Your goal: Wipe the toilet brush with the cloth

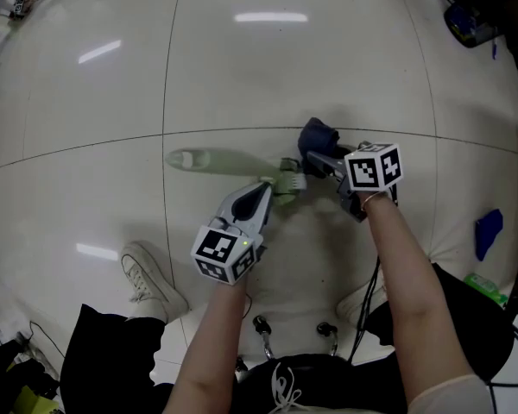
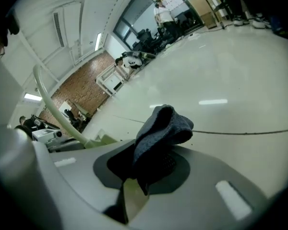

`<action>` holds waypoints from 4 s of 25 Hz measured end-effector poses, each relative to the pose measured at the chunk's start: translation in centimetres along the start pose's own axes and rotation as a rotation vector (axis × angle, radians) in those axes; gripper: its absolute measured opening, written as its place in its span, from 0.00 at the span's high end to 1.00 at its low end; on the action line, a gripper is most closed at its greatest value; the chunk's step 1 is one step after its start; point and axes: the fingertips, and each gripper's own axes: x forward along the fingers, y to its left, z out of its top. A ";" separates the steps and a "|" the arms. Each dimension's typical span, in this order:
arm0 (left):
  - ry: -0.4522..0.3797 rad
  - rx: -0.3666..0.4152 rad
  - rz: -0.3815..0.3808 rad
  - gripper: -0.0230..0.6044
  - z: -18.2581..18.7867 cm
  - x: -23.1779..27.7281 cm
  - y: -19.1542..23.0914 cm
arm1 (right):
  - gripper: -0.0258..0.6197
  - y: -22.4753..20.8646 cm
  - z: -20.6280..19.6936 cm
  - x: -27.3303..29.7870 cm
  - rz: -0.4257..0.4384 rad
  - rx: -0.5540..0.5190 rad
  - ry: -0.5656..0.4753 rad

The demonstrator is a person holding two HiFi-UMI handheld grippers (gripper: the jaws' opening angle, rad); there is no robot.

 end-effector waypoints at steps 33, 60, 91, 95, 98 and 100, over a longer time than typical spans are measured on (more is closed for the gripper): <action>-0.160 0.005 0.042 0.95 3.7 -12.6 8.6 | 0.85 11.7 -10.7 9.6 -0.255 0.588 -0.345; -0.177 -0.011 0.047 0.95 5.8 -11.1 10.4 | 0.85 13.9 -9.9 10.9 -0.351 0.637 -0.389; -0.442 0.125 -0.088 0.95 28.1 -10.9 -2.7 | 0.85 31.1 16.8 -12.0 -0.177 -0.344 -0.677; -0.458 0.107 -0.096 0.95 28.3 -11.0 -2.5 | 0.85 27.3 14.9 -12.0 -0.258 -0.320 -0.665; -0.466 0.123 -0.086 0.95 28.2 -11.0 -2.5 | 0.85 23.2 12.0 -11.1 -0.322 -0.247 -0.622; -0.474 0.139 -0.075 0.95 28.4 -11.0 -2.6 | 0.85 20.8 10.0 -10.2 -0.353 -0.200 -0.596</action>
